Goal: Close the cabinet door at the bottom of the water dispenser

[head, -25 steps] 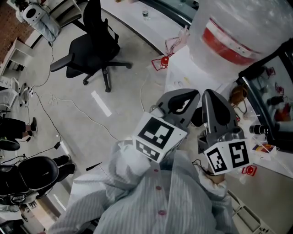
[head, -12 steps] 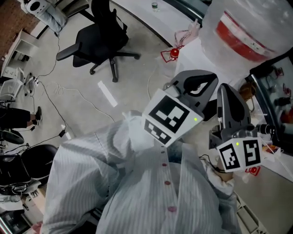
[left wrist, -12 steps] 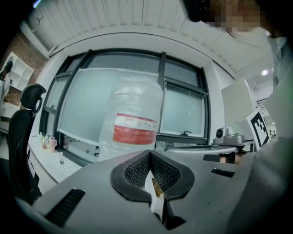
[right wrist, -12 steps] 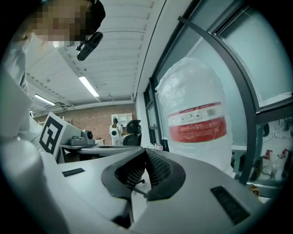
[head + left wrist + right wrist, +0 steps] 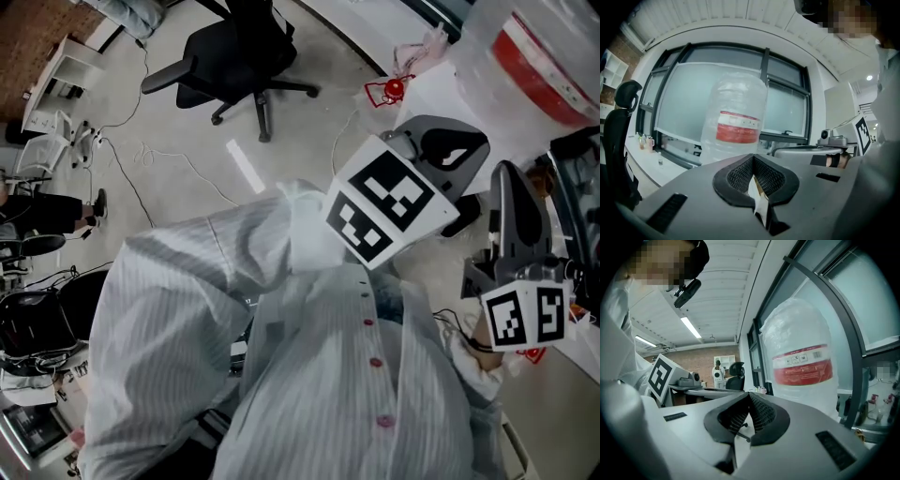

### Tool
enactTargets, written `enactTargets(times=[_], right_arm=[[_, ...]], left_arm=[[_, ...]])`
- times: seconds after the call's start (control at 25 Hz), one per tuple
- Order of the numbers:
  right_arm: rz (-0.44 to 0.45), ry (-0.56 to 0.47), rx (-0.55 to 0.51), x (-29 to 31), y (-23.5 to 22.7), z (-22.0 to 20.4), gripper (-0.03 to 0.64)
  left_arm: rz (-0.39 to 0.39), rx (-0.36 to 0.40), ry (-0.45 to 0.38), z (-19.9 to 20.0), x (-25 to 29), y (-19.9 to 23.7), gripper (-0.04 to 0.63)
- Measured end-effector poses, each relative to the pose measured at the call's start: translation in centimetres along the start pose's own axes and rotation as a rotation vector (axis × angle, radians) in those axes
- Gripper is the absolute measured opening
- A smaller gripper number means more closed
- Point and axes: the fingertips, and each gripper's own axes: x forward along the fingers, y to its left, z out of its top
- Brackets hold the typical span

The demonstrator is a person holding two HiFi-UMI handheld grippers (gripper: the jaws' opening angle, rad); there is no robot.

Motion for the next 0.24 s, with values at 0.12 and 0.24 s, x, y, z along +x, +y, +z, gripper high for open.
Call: enactTargets(times=[0.12,0.24], right_arm=[[-0.008,0.001,0.005,-0.01,-0.12,-0.22,0.014],[-0.02,0.006,0.006,-0.13,-0.39,-0.54,0.014]], left_arm=[[0.006,-0.002,0.01,-0.2,-0.23,0.72,0.009],[0.01,0.001,0.014,-0.39,-0.2,1.25,0.009]])
